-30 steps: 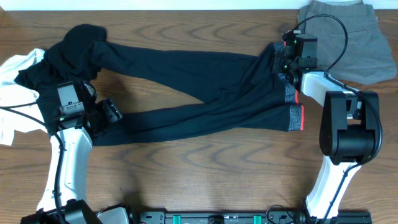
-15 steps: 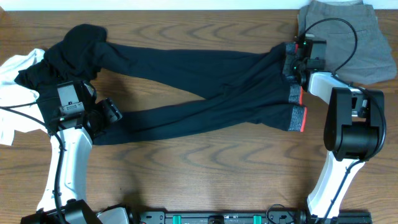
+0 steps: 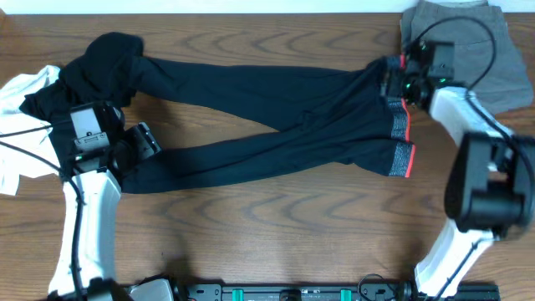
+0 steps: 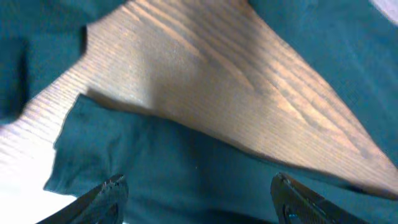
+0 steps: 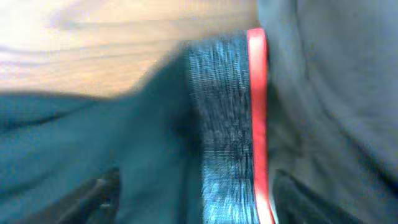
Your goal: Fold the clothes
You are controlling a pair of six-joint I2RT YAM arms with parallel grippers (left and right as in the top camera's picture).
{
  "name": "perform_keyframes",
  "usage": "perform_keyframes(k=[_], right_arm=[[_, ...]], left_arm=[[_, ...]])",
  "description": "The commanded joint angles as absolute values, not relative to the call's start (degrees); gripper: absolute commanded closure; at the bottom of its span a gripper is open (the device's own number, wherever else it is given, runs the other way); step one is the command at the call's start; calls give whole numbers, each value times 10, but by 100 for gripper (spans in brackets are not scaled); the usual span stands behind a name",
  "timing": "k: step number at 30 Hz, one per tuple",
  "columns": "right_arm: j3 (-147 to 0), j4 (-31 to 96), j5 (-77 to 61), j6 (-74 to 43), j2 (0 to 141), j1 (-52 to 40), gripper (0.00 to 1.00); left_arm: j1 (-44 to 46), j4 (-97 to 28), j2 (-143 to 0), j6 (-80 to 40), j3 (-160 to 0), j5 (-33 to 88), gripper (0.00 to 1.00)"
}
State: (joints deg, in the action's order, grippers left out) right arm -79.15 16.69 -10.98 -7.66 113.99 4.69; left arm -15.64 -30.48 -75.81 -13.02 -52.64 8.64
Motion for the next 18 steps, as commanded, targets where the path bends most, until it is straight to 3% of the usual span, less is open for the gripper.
perform_keyframes(k=[1, 8, 14, 18], right_arm=[[-828, 219, -128, -77, 1018, 41, 1], [-828, 448, -130, -176, 884, 25, 1], [-822, 652, 4, -364, 865, -1, 1], [-794, 686, 77, -483, 865, -9, 1]], left_arm=[[-155, -332, -700, -130, -564, 86, 25], [-155, -457, -613, -224, -566, 85, 24], [-155, -556, -622, -259, -553, 47, 24], [-156, -580, -651, -289, -543, -28, 24]])
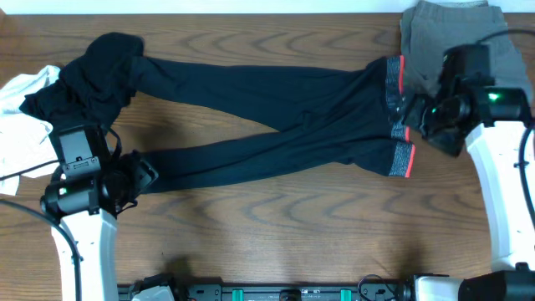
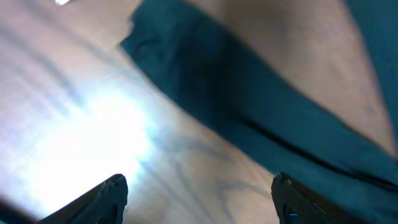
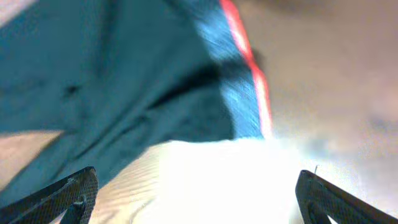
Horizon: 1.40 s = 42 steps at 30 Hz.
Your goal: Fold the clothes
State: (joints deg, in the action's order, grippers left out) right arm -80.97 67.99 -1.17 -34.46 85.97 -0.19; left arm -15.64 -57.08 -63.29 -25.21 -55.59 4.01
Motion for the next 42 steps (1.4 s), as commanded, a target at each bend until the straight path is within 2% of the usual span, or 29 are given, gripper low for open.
perform_keyframes(k=[1, 6, 9, 18, 23, 27, 29, 31, 35, 42], right_arm=[[-785, 685, 82, -513, 865, -9, 1], [-728, 665, 108, -661, 866, -8, 3], [-670, 605, 107, -708, 866, -8, 4], [-522, 363, 66, -710, 867, -8, 13], [-508, 311, 41, -673, 867, -10, 13], [-508, 264, 19, -598, 867, -18, 10], [-510, 233, -6, -536, 867, -21, 1], [-513, 222, -27, -491, 867, -22, 1], [-521, 223, -50, -446, 867, -23, 2], [-522, 243, -50, -435, 867, -23, 7]], left_arm=[[-156, -584, -659, -306, -543, -39, 25], [-156, -588, -705, -446, -534, -57, 24], [-156, -573, -734, -557, -515, -57, 24], [-156, -546, -818, -872, -483, -93, 24], [-156, -503, -854, -981, -467, -97, 24], [-156, -455, -867, -989, -464, -98, 23], [-156, -434, -867, -985, -464, -102, 23], [-157, -418, -867, -966, -464, -116, 23], [-175, -364, -869, -860, -463, -121, 16], [-216, -291, -902, -726, -463, -120, 15]])
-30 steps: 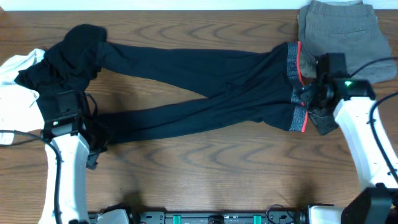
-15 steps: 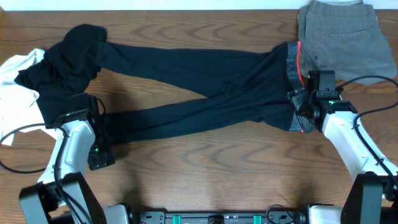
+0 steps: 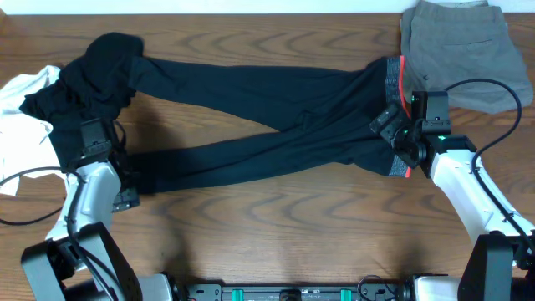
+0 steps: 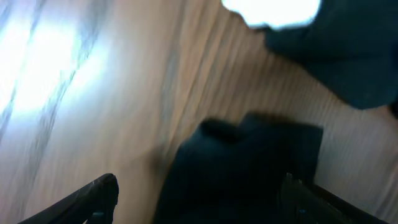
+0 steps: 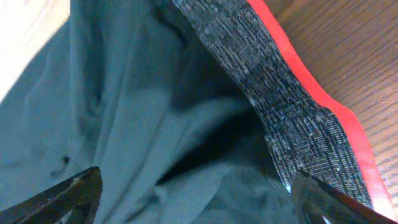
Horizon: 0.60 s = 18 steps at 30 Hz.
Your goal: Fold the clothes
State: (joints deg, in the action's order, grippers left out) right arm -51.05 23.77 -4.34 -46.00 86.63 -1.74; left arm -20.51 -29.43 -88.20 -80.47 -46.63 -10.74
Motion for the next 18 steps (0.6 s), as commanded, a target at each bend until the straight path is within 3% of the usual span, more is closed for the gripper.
perform_keyframes(k=[1, 11, 14, 16, 18], right_arm=[[-522, 246, -50, -435, 867, -23, 7], [-522, 257, -50, -417, 867, -25, 10], [-522, 259, -50, -401, 867, -30, 13], [-522, 261, -49, -399, 867, -33, 14], [-522, 262, -48, -399, 867, -35, 16]], left_arm=[[-219, -287, -912, -719, -463, -120, 15], [-220, -214, -985, -675, -463, -80, 15], [-220, -202, -999, -675, -463, -80, 23], [-220, -202, -1003, -675, -463, -80, 49], [-220, -206, -1004, -675, -463, -80, 88]])
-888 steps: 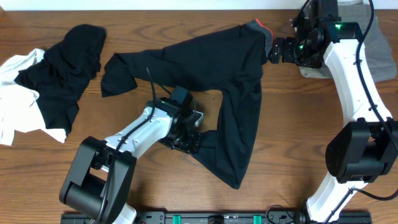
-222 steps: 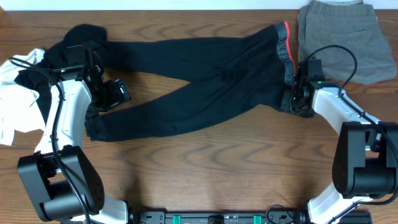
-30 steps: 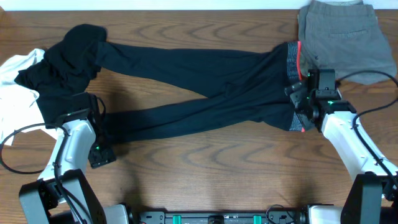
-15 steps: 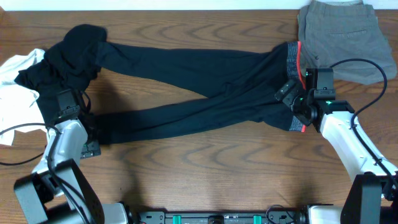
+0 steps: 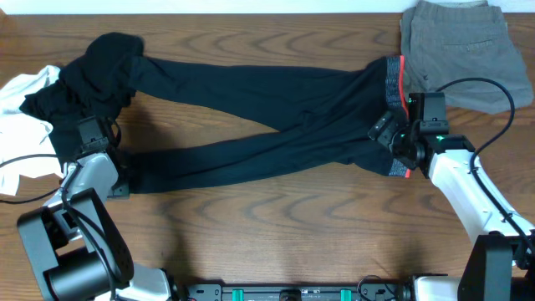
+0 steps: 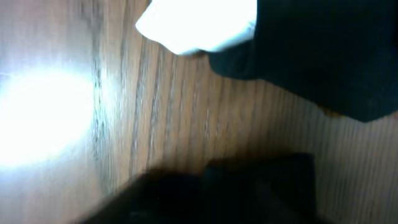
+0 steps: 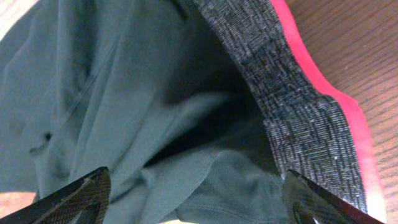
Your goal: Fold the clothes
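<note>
Dark navy pants lie across the table with the legs crossed. Their grey, red-edged waistband is at the right. My right gripper stands open at the waistband's lower part. In the right wrist view its fingers flank bunched navy cloth beside the waistband. My left gripper sits at the left end of the lower leg. In the left wrist view the dark cuff fills the bottom and hides the fingers.
Folded grey shorts lie at the back right, close behind the right arm. A black garment is heaped on the pants' upper left end. A white garment lies at the left edge, beside the left arm.
The left gripper has closed in on the leg cuff, whose dark cloth now covers the fingers in its view. The right gripper has shifted slightly left over the waistband and is still open.
First the left gripper was open over the lower leg's left end and the right was at the waistband's upper part by the grey shorts. Then both were higher and drawn back. Later each was low and open at cuff and lower waistband, where they are now.
</note>
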You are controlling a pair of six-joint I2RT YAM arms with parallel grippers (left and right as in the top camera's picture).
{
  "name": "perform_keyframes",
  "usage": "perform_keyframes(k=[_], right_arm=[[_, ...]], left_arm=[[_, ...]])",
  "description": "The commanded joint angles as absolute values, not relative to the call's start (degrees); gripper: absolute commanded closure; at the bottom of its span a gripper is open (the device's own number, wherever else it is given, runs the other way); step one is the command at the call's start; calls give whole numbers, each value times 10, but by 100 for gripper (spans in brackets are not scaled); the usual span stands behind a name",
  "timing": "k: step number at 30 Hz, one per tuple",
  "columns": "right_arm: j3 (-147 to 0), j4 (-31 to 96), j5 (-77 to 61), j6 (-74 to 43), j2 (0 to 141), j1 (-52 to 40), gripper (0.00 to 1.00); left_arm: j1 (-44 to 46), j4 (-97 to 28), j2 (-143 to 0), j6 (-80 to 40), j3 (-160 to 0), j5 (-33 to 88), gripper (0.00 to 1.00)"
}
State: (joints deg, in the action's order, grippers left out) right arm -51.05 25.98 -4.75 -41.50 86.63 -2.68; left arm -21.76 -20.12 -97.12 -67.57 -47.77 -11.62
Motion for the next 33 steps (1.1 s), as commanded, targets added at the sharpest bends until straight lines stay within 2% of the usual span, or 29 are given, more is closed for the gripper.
perform_keyframes(k=[1, 11, 23, 33], right_arm=[[-522, 262, -48, -399, 867, -35, 16], [-522, 266, -27, -409, 867, -35, 19], [-522, 381, 63, -648, 867, -37, 27], [-508, 402, 105, -686, 883, -37, 35]], left_arm=[[-220, -210, -1004, -675, -463, -79, 94], [-220, -256, -998, -658, -463, -66, 94], [-220, -256, -994, -647, -463, -65, 94], [-220, -257, -994, -641, -463, -65, 94]])
